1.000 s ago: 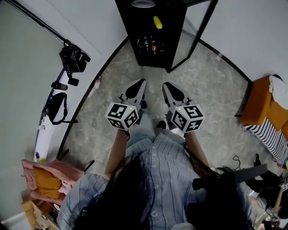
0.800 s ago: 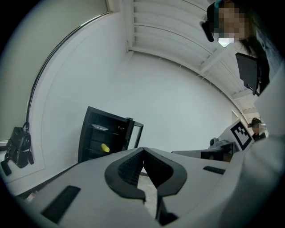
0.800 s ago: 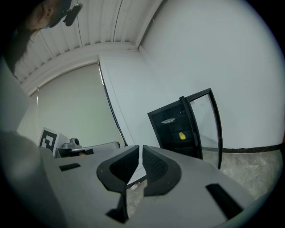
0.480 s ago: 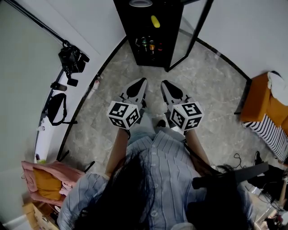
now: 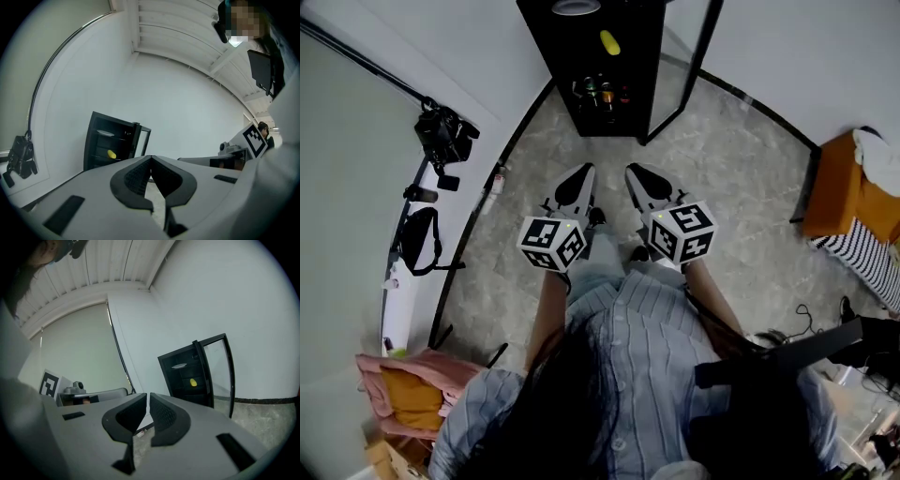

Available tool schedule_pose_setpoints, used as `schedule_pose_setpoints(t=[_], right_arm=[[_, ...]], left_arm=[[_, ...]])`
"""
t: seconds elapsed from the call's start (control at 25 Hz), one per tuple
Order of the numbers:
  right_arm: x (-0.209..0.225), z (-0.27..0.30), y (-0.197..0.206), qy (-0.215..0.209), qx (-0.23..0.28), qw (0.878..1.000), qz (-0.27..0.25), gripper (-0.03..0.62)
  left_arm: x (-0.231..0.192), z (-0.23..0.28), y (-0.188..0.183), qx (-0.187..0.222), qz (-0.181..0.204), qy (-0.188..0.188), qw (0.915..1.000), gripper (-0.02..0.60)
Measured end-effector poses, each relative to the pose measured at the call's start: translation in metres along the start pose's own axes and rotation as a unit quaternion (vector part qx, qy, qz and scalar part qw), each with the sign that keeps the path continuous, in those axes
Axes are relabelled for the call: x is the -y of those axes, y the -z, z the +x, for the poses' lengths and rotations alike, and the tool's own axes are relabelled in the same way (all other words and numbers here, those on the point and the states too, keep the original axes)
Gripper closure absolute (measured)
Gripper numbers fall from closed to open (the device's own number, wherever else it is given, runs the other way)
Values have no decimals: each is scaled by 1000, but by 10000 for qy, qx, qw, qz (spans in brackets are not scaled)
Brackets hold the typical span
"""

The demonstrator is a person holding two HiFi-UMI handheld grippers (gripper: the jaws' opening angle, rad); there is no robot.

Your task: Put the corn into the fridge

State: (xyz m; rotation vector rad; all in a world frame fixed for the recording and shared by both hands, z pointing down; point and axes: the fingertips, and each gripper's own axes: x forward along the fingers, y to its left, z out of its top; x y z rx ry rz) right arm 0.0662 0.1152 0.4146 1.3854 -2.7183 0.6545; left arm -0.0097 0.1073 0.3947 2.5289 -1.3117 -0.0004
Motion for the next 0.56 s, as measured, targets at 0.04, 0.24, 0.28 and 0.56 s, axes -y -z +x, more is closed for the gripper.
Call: schedule_pose_setpoints(t=[0.04, 0.24, 0.28, 0.56], right_arm=[[0, 1, 1, -10, -21, 10000, -7, 560], [2, 1, 2, -17, -68, 10000, -45, 560], [1, 2, 2, -6, -80, 9999, -64, 560], [-6, 23, 1, -108, -169, 9997, -125, 560]], left_arm=[[-1, -1, 1, -8, -8, -18, 10000, 574], [0, 3, 0, -8, -16, -13, 10000, 574], [-1, 4, -1, 1, -24, -2, 10000, 574], [-20, 1, -6, 16, -40, -144, 9999, 574]])
